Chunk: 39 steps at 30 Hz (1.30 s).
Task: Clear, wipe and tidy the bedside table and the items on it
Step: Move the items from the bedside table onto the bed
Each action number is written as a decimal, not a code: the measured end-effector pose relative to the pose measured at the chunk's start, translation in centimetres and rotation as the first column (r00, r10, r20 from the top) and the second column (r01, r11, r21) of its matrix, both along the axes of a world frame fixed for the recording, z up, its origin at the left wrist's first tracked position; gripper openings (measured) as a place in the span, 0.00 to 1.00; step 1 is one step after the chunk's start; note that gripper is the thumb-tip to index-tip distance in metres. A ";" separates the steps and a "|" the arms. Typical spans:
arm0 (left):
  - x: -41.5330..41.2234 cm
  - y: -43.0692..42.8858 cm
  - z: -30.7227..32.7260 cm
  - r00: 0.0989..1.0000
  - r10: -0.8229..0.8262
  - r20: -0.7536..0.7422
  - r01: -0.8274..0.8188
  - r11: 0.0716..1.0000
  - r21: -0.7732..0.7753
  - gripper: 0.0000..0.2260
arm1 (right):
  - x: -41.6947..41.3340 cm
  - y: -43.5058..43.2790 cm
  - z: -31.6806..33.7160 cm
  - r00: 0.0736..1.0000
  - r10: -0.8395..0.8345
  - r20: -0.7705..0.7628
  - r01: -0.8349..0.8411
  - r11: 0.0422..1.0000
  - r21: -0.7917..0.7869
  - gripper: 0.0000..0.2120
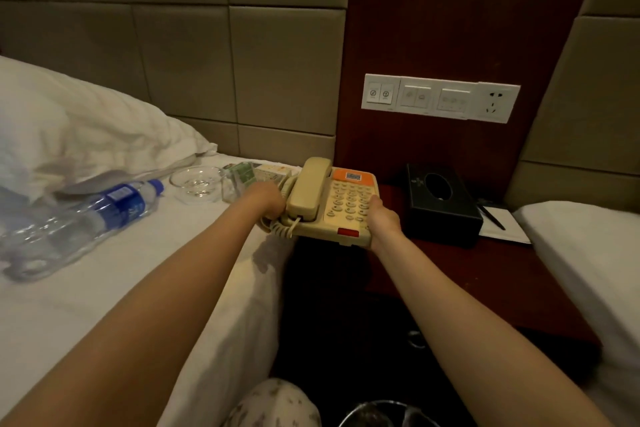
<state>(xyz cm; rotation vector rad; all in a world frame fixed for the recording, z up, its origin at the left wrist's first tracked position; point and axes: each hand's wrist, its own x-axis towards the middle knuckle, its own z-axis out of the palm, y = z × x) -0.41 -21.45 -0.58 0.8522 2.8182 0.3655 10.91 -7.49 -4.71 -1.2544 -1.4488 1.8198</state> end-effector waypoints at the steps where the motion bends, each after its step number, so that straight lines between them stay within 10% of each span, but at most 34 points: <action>1: 0.4 -0.7 0.1 0.999 -0.009 0.032 0.009 1.000 -0.002 0.09 | 0.5 -0.6 0.1 1.000 -0.001 -0.001 0.001 1.000 -0.002 0.16; 10: 3.8 -6.8 0.9 0.977 0.065 0.205 -0.086 0.991 0.098 0.10 | 3.2 -7.1 0.6 0.998 0.036 -0.057 -0.038 0.999 -0.028 0.20; 39: -2.4 -22.4 -0.2 0.901 0.433 0.010 -0.427 0.885 0.184 0.08 | -2.6 -23.9 -0.4 0.963 0.265 -0.040 -0.268 0.960 -0.085 0.23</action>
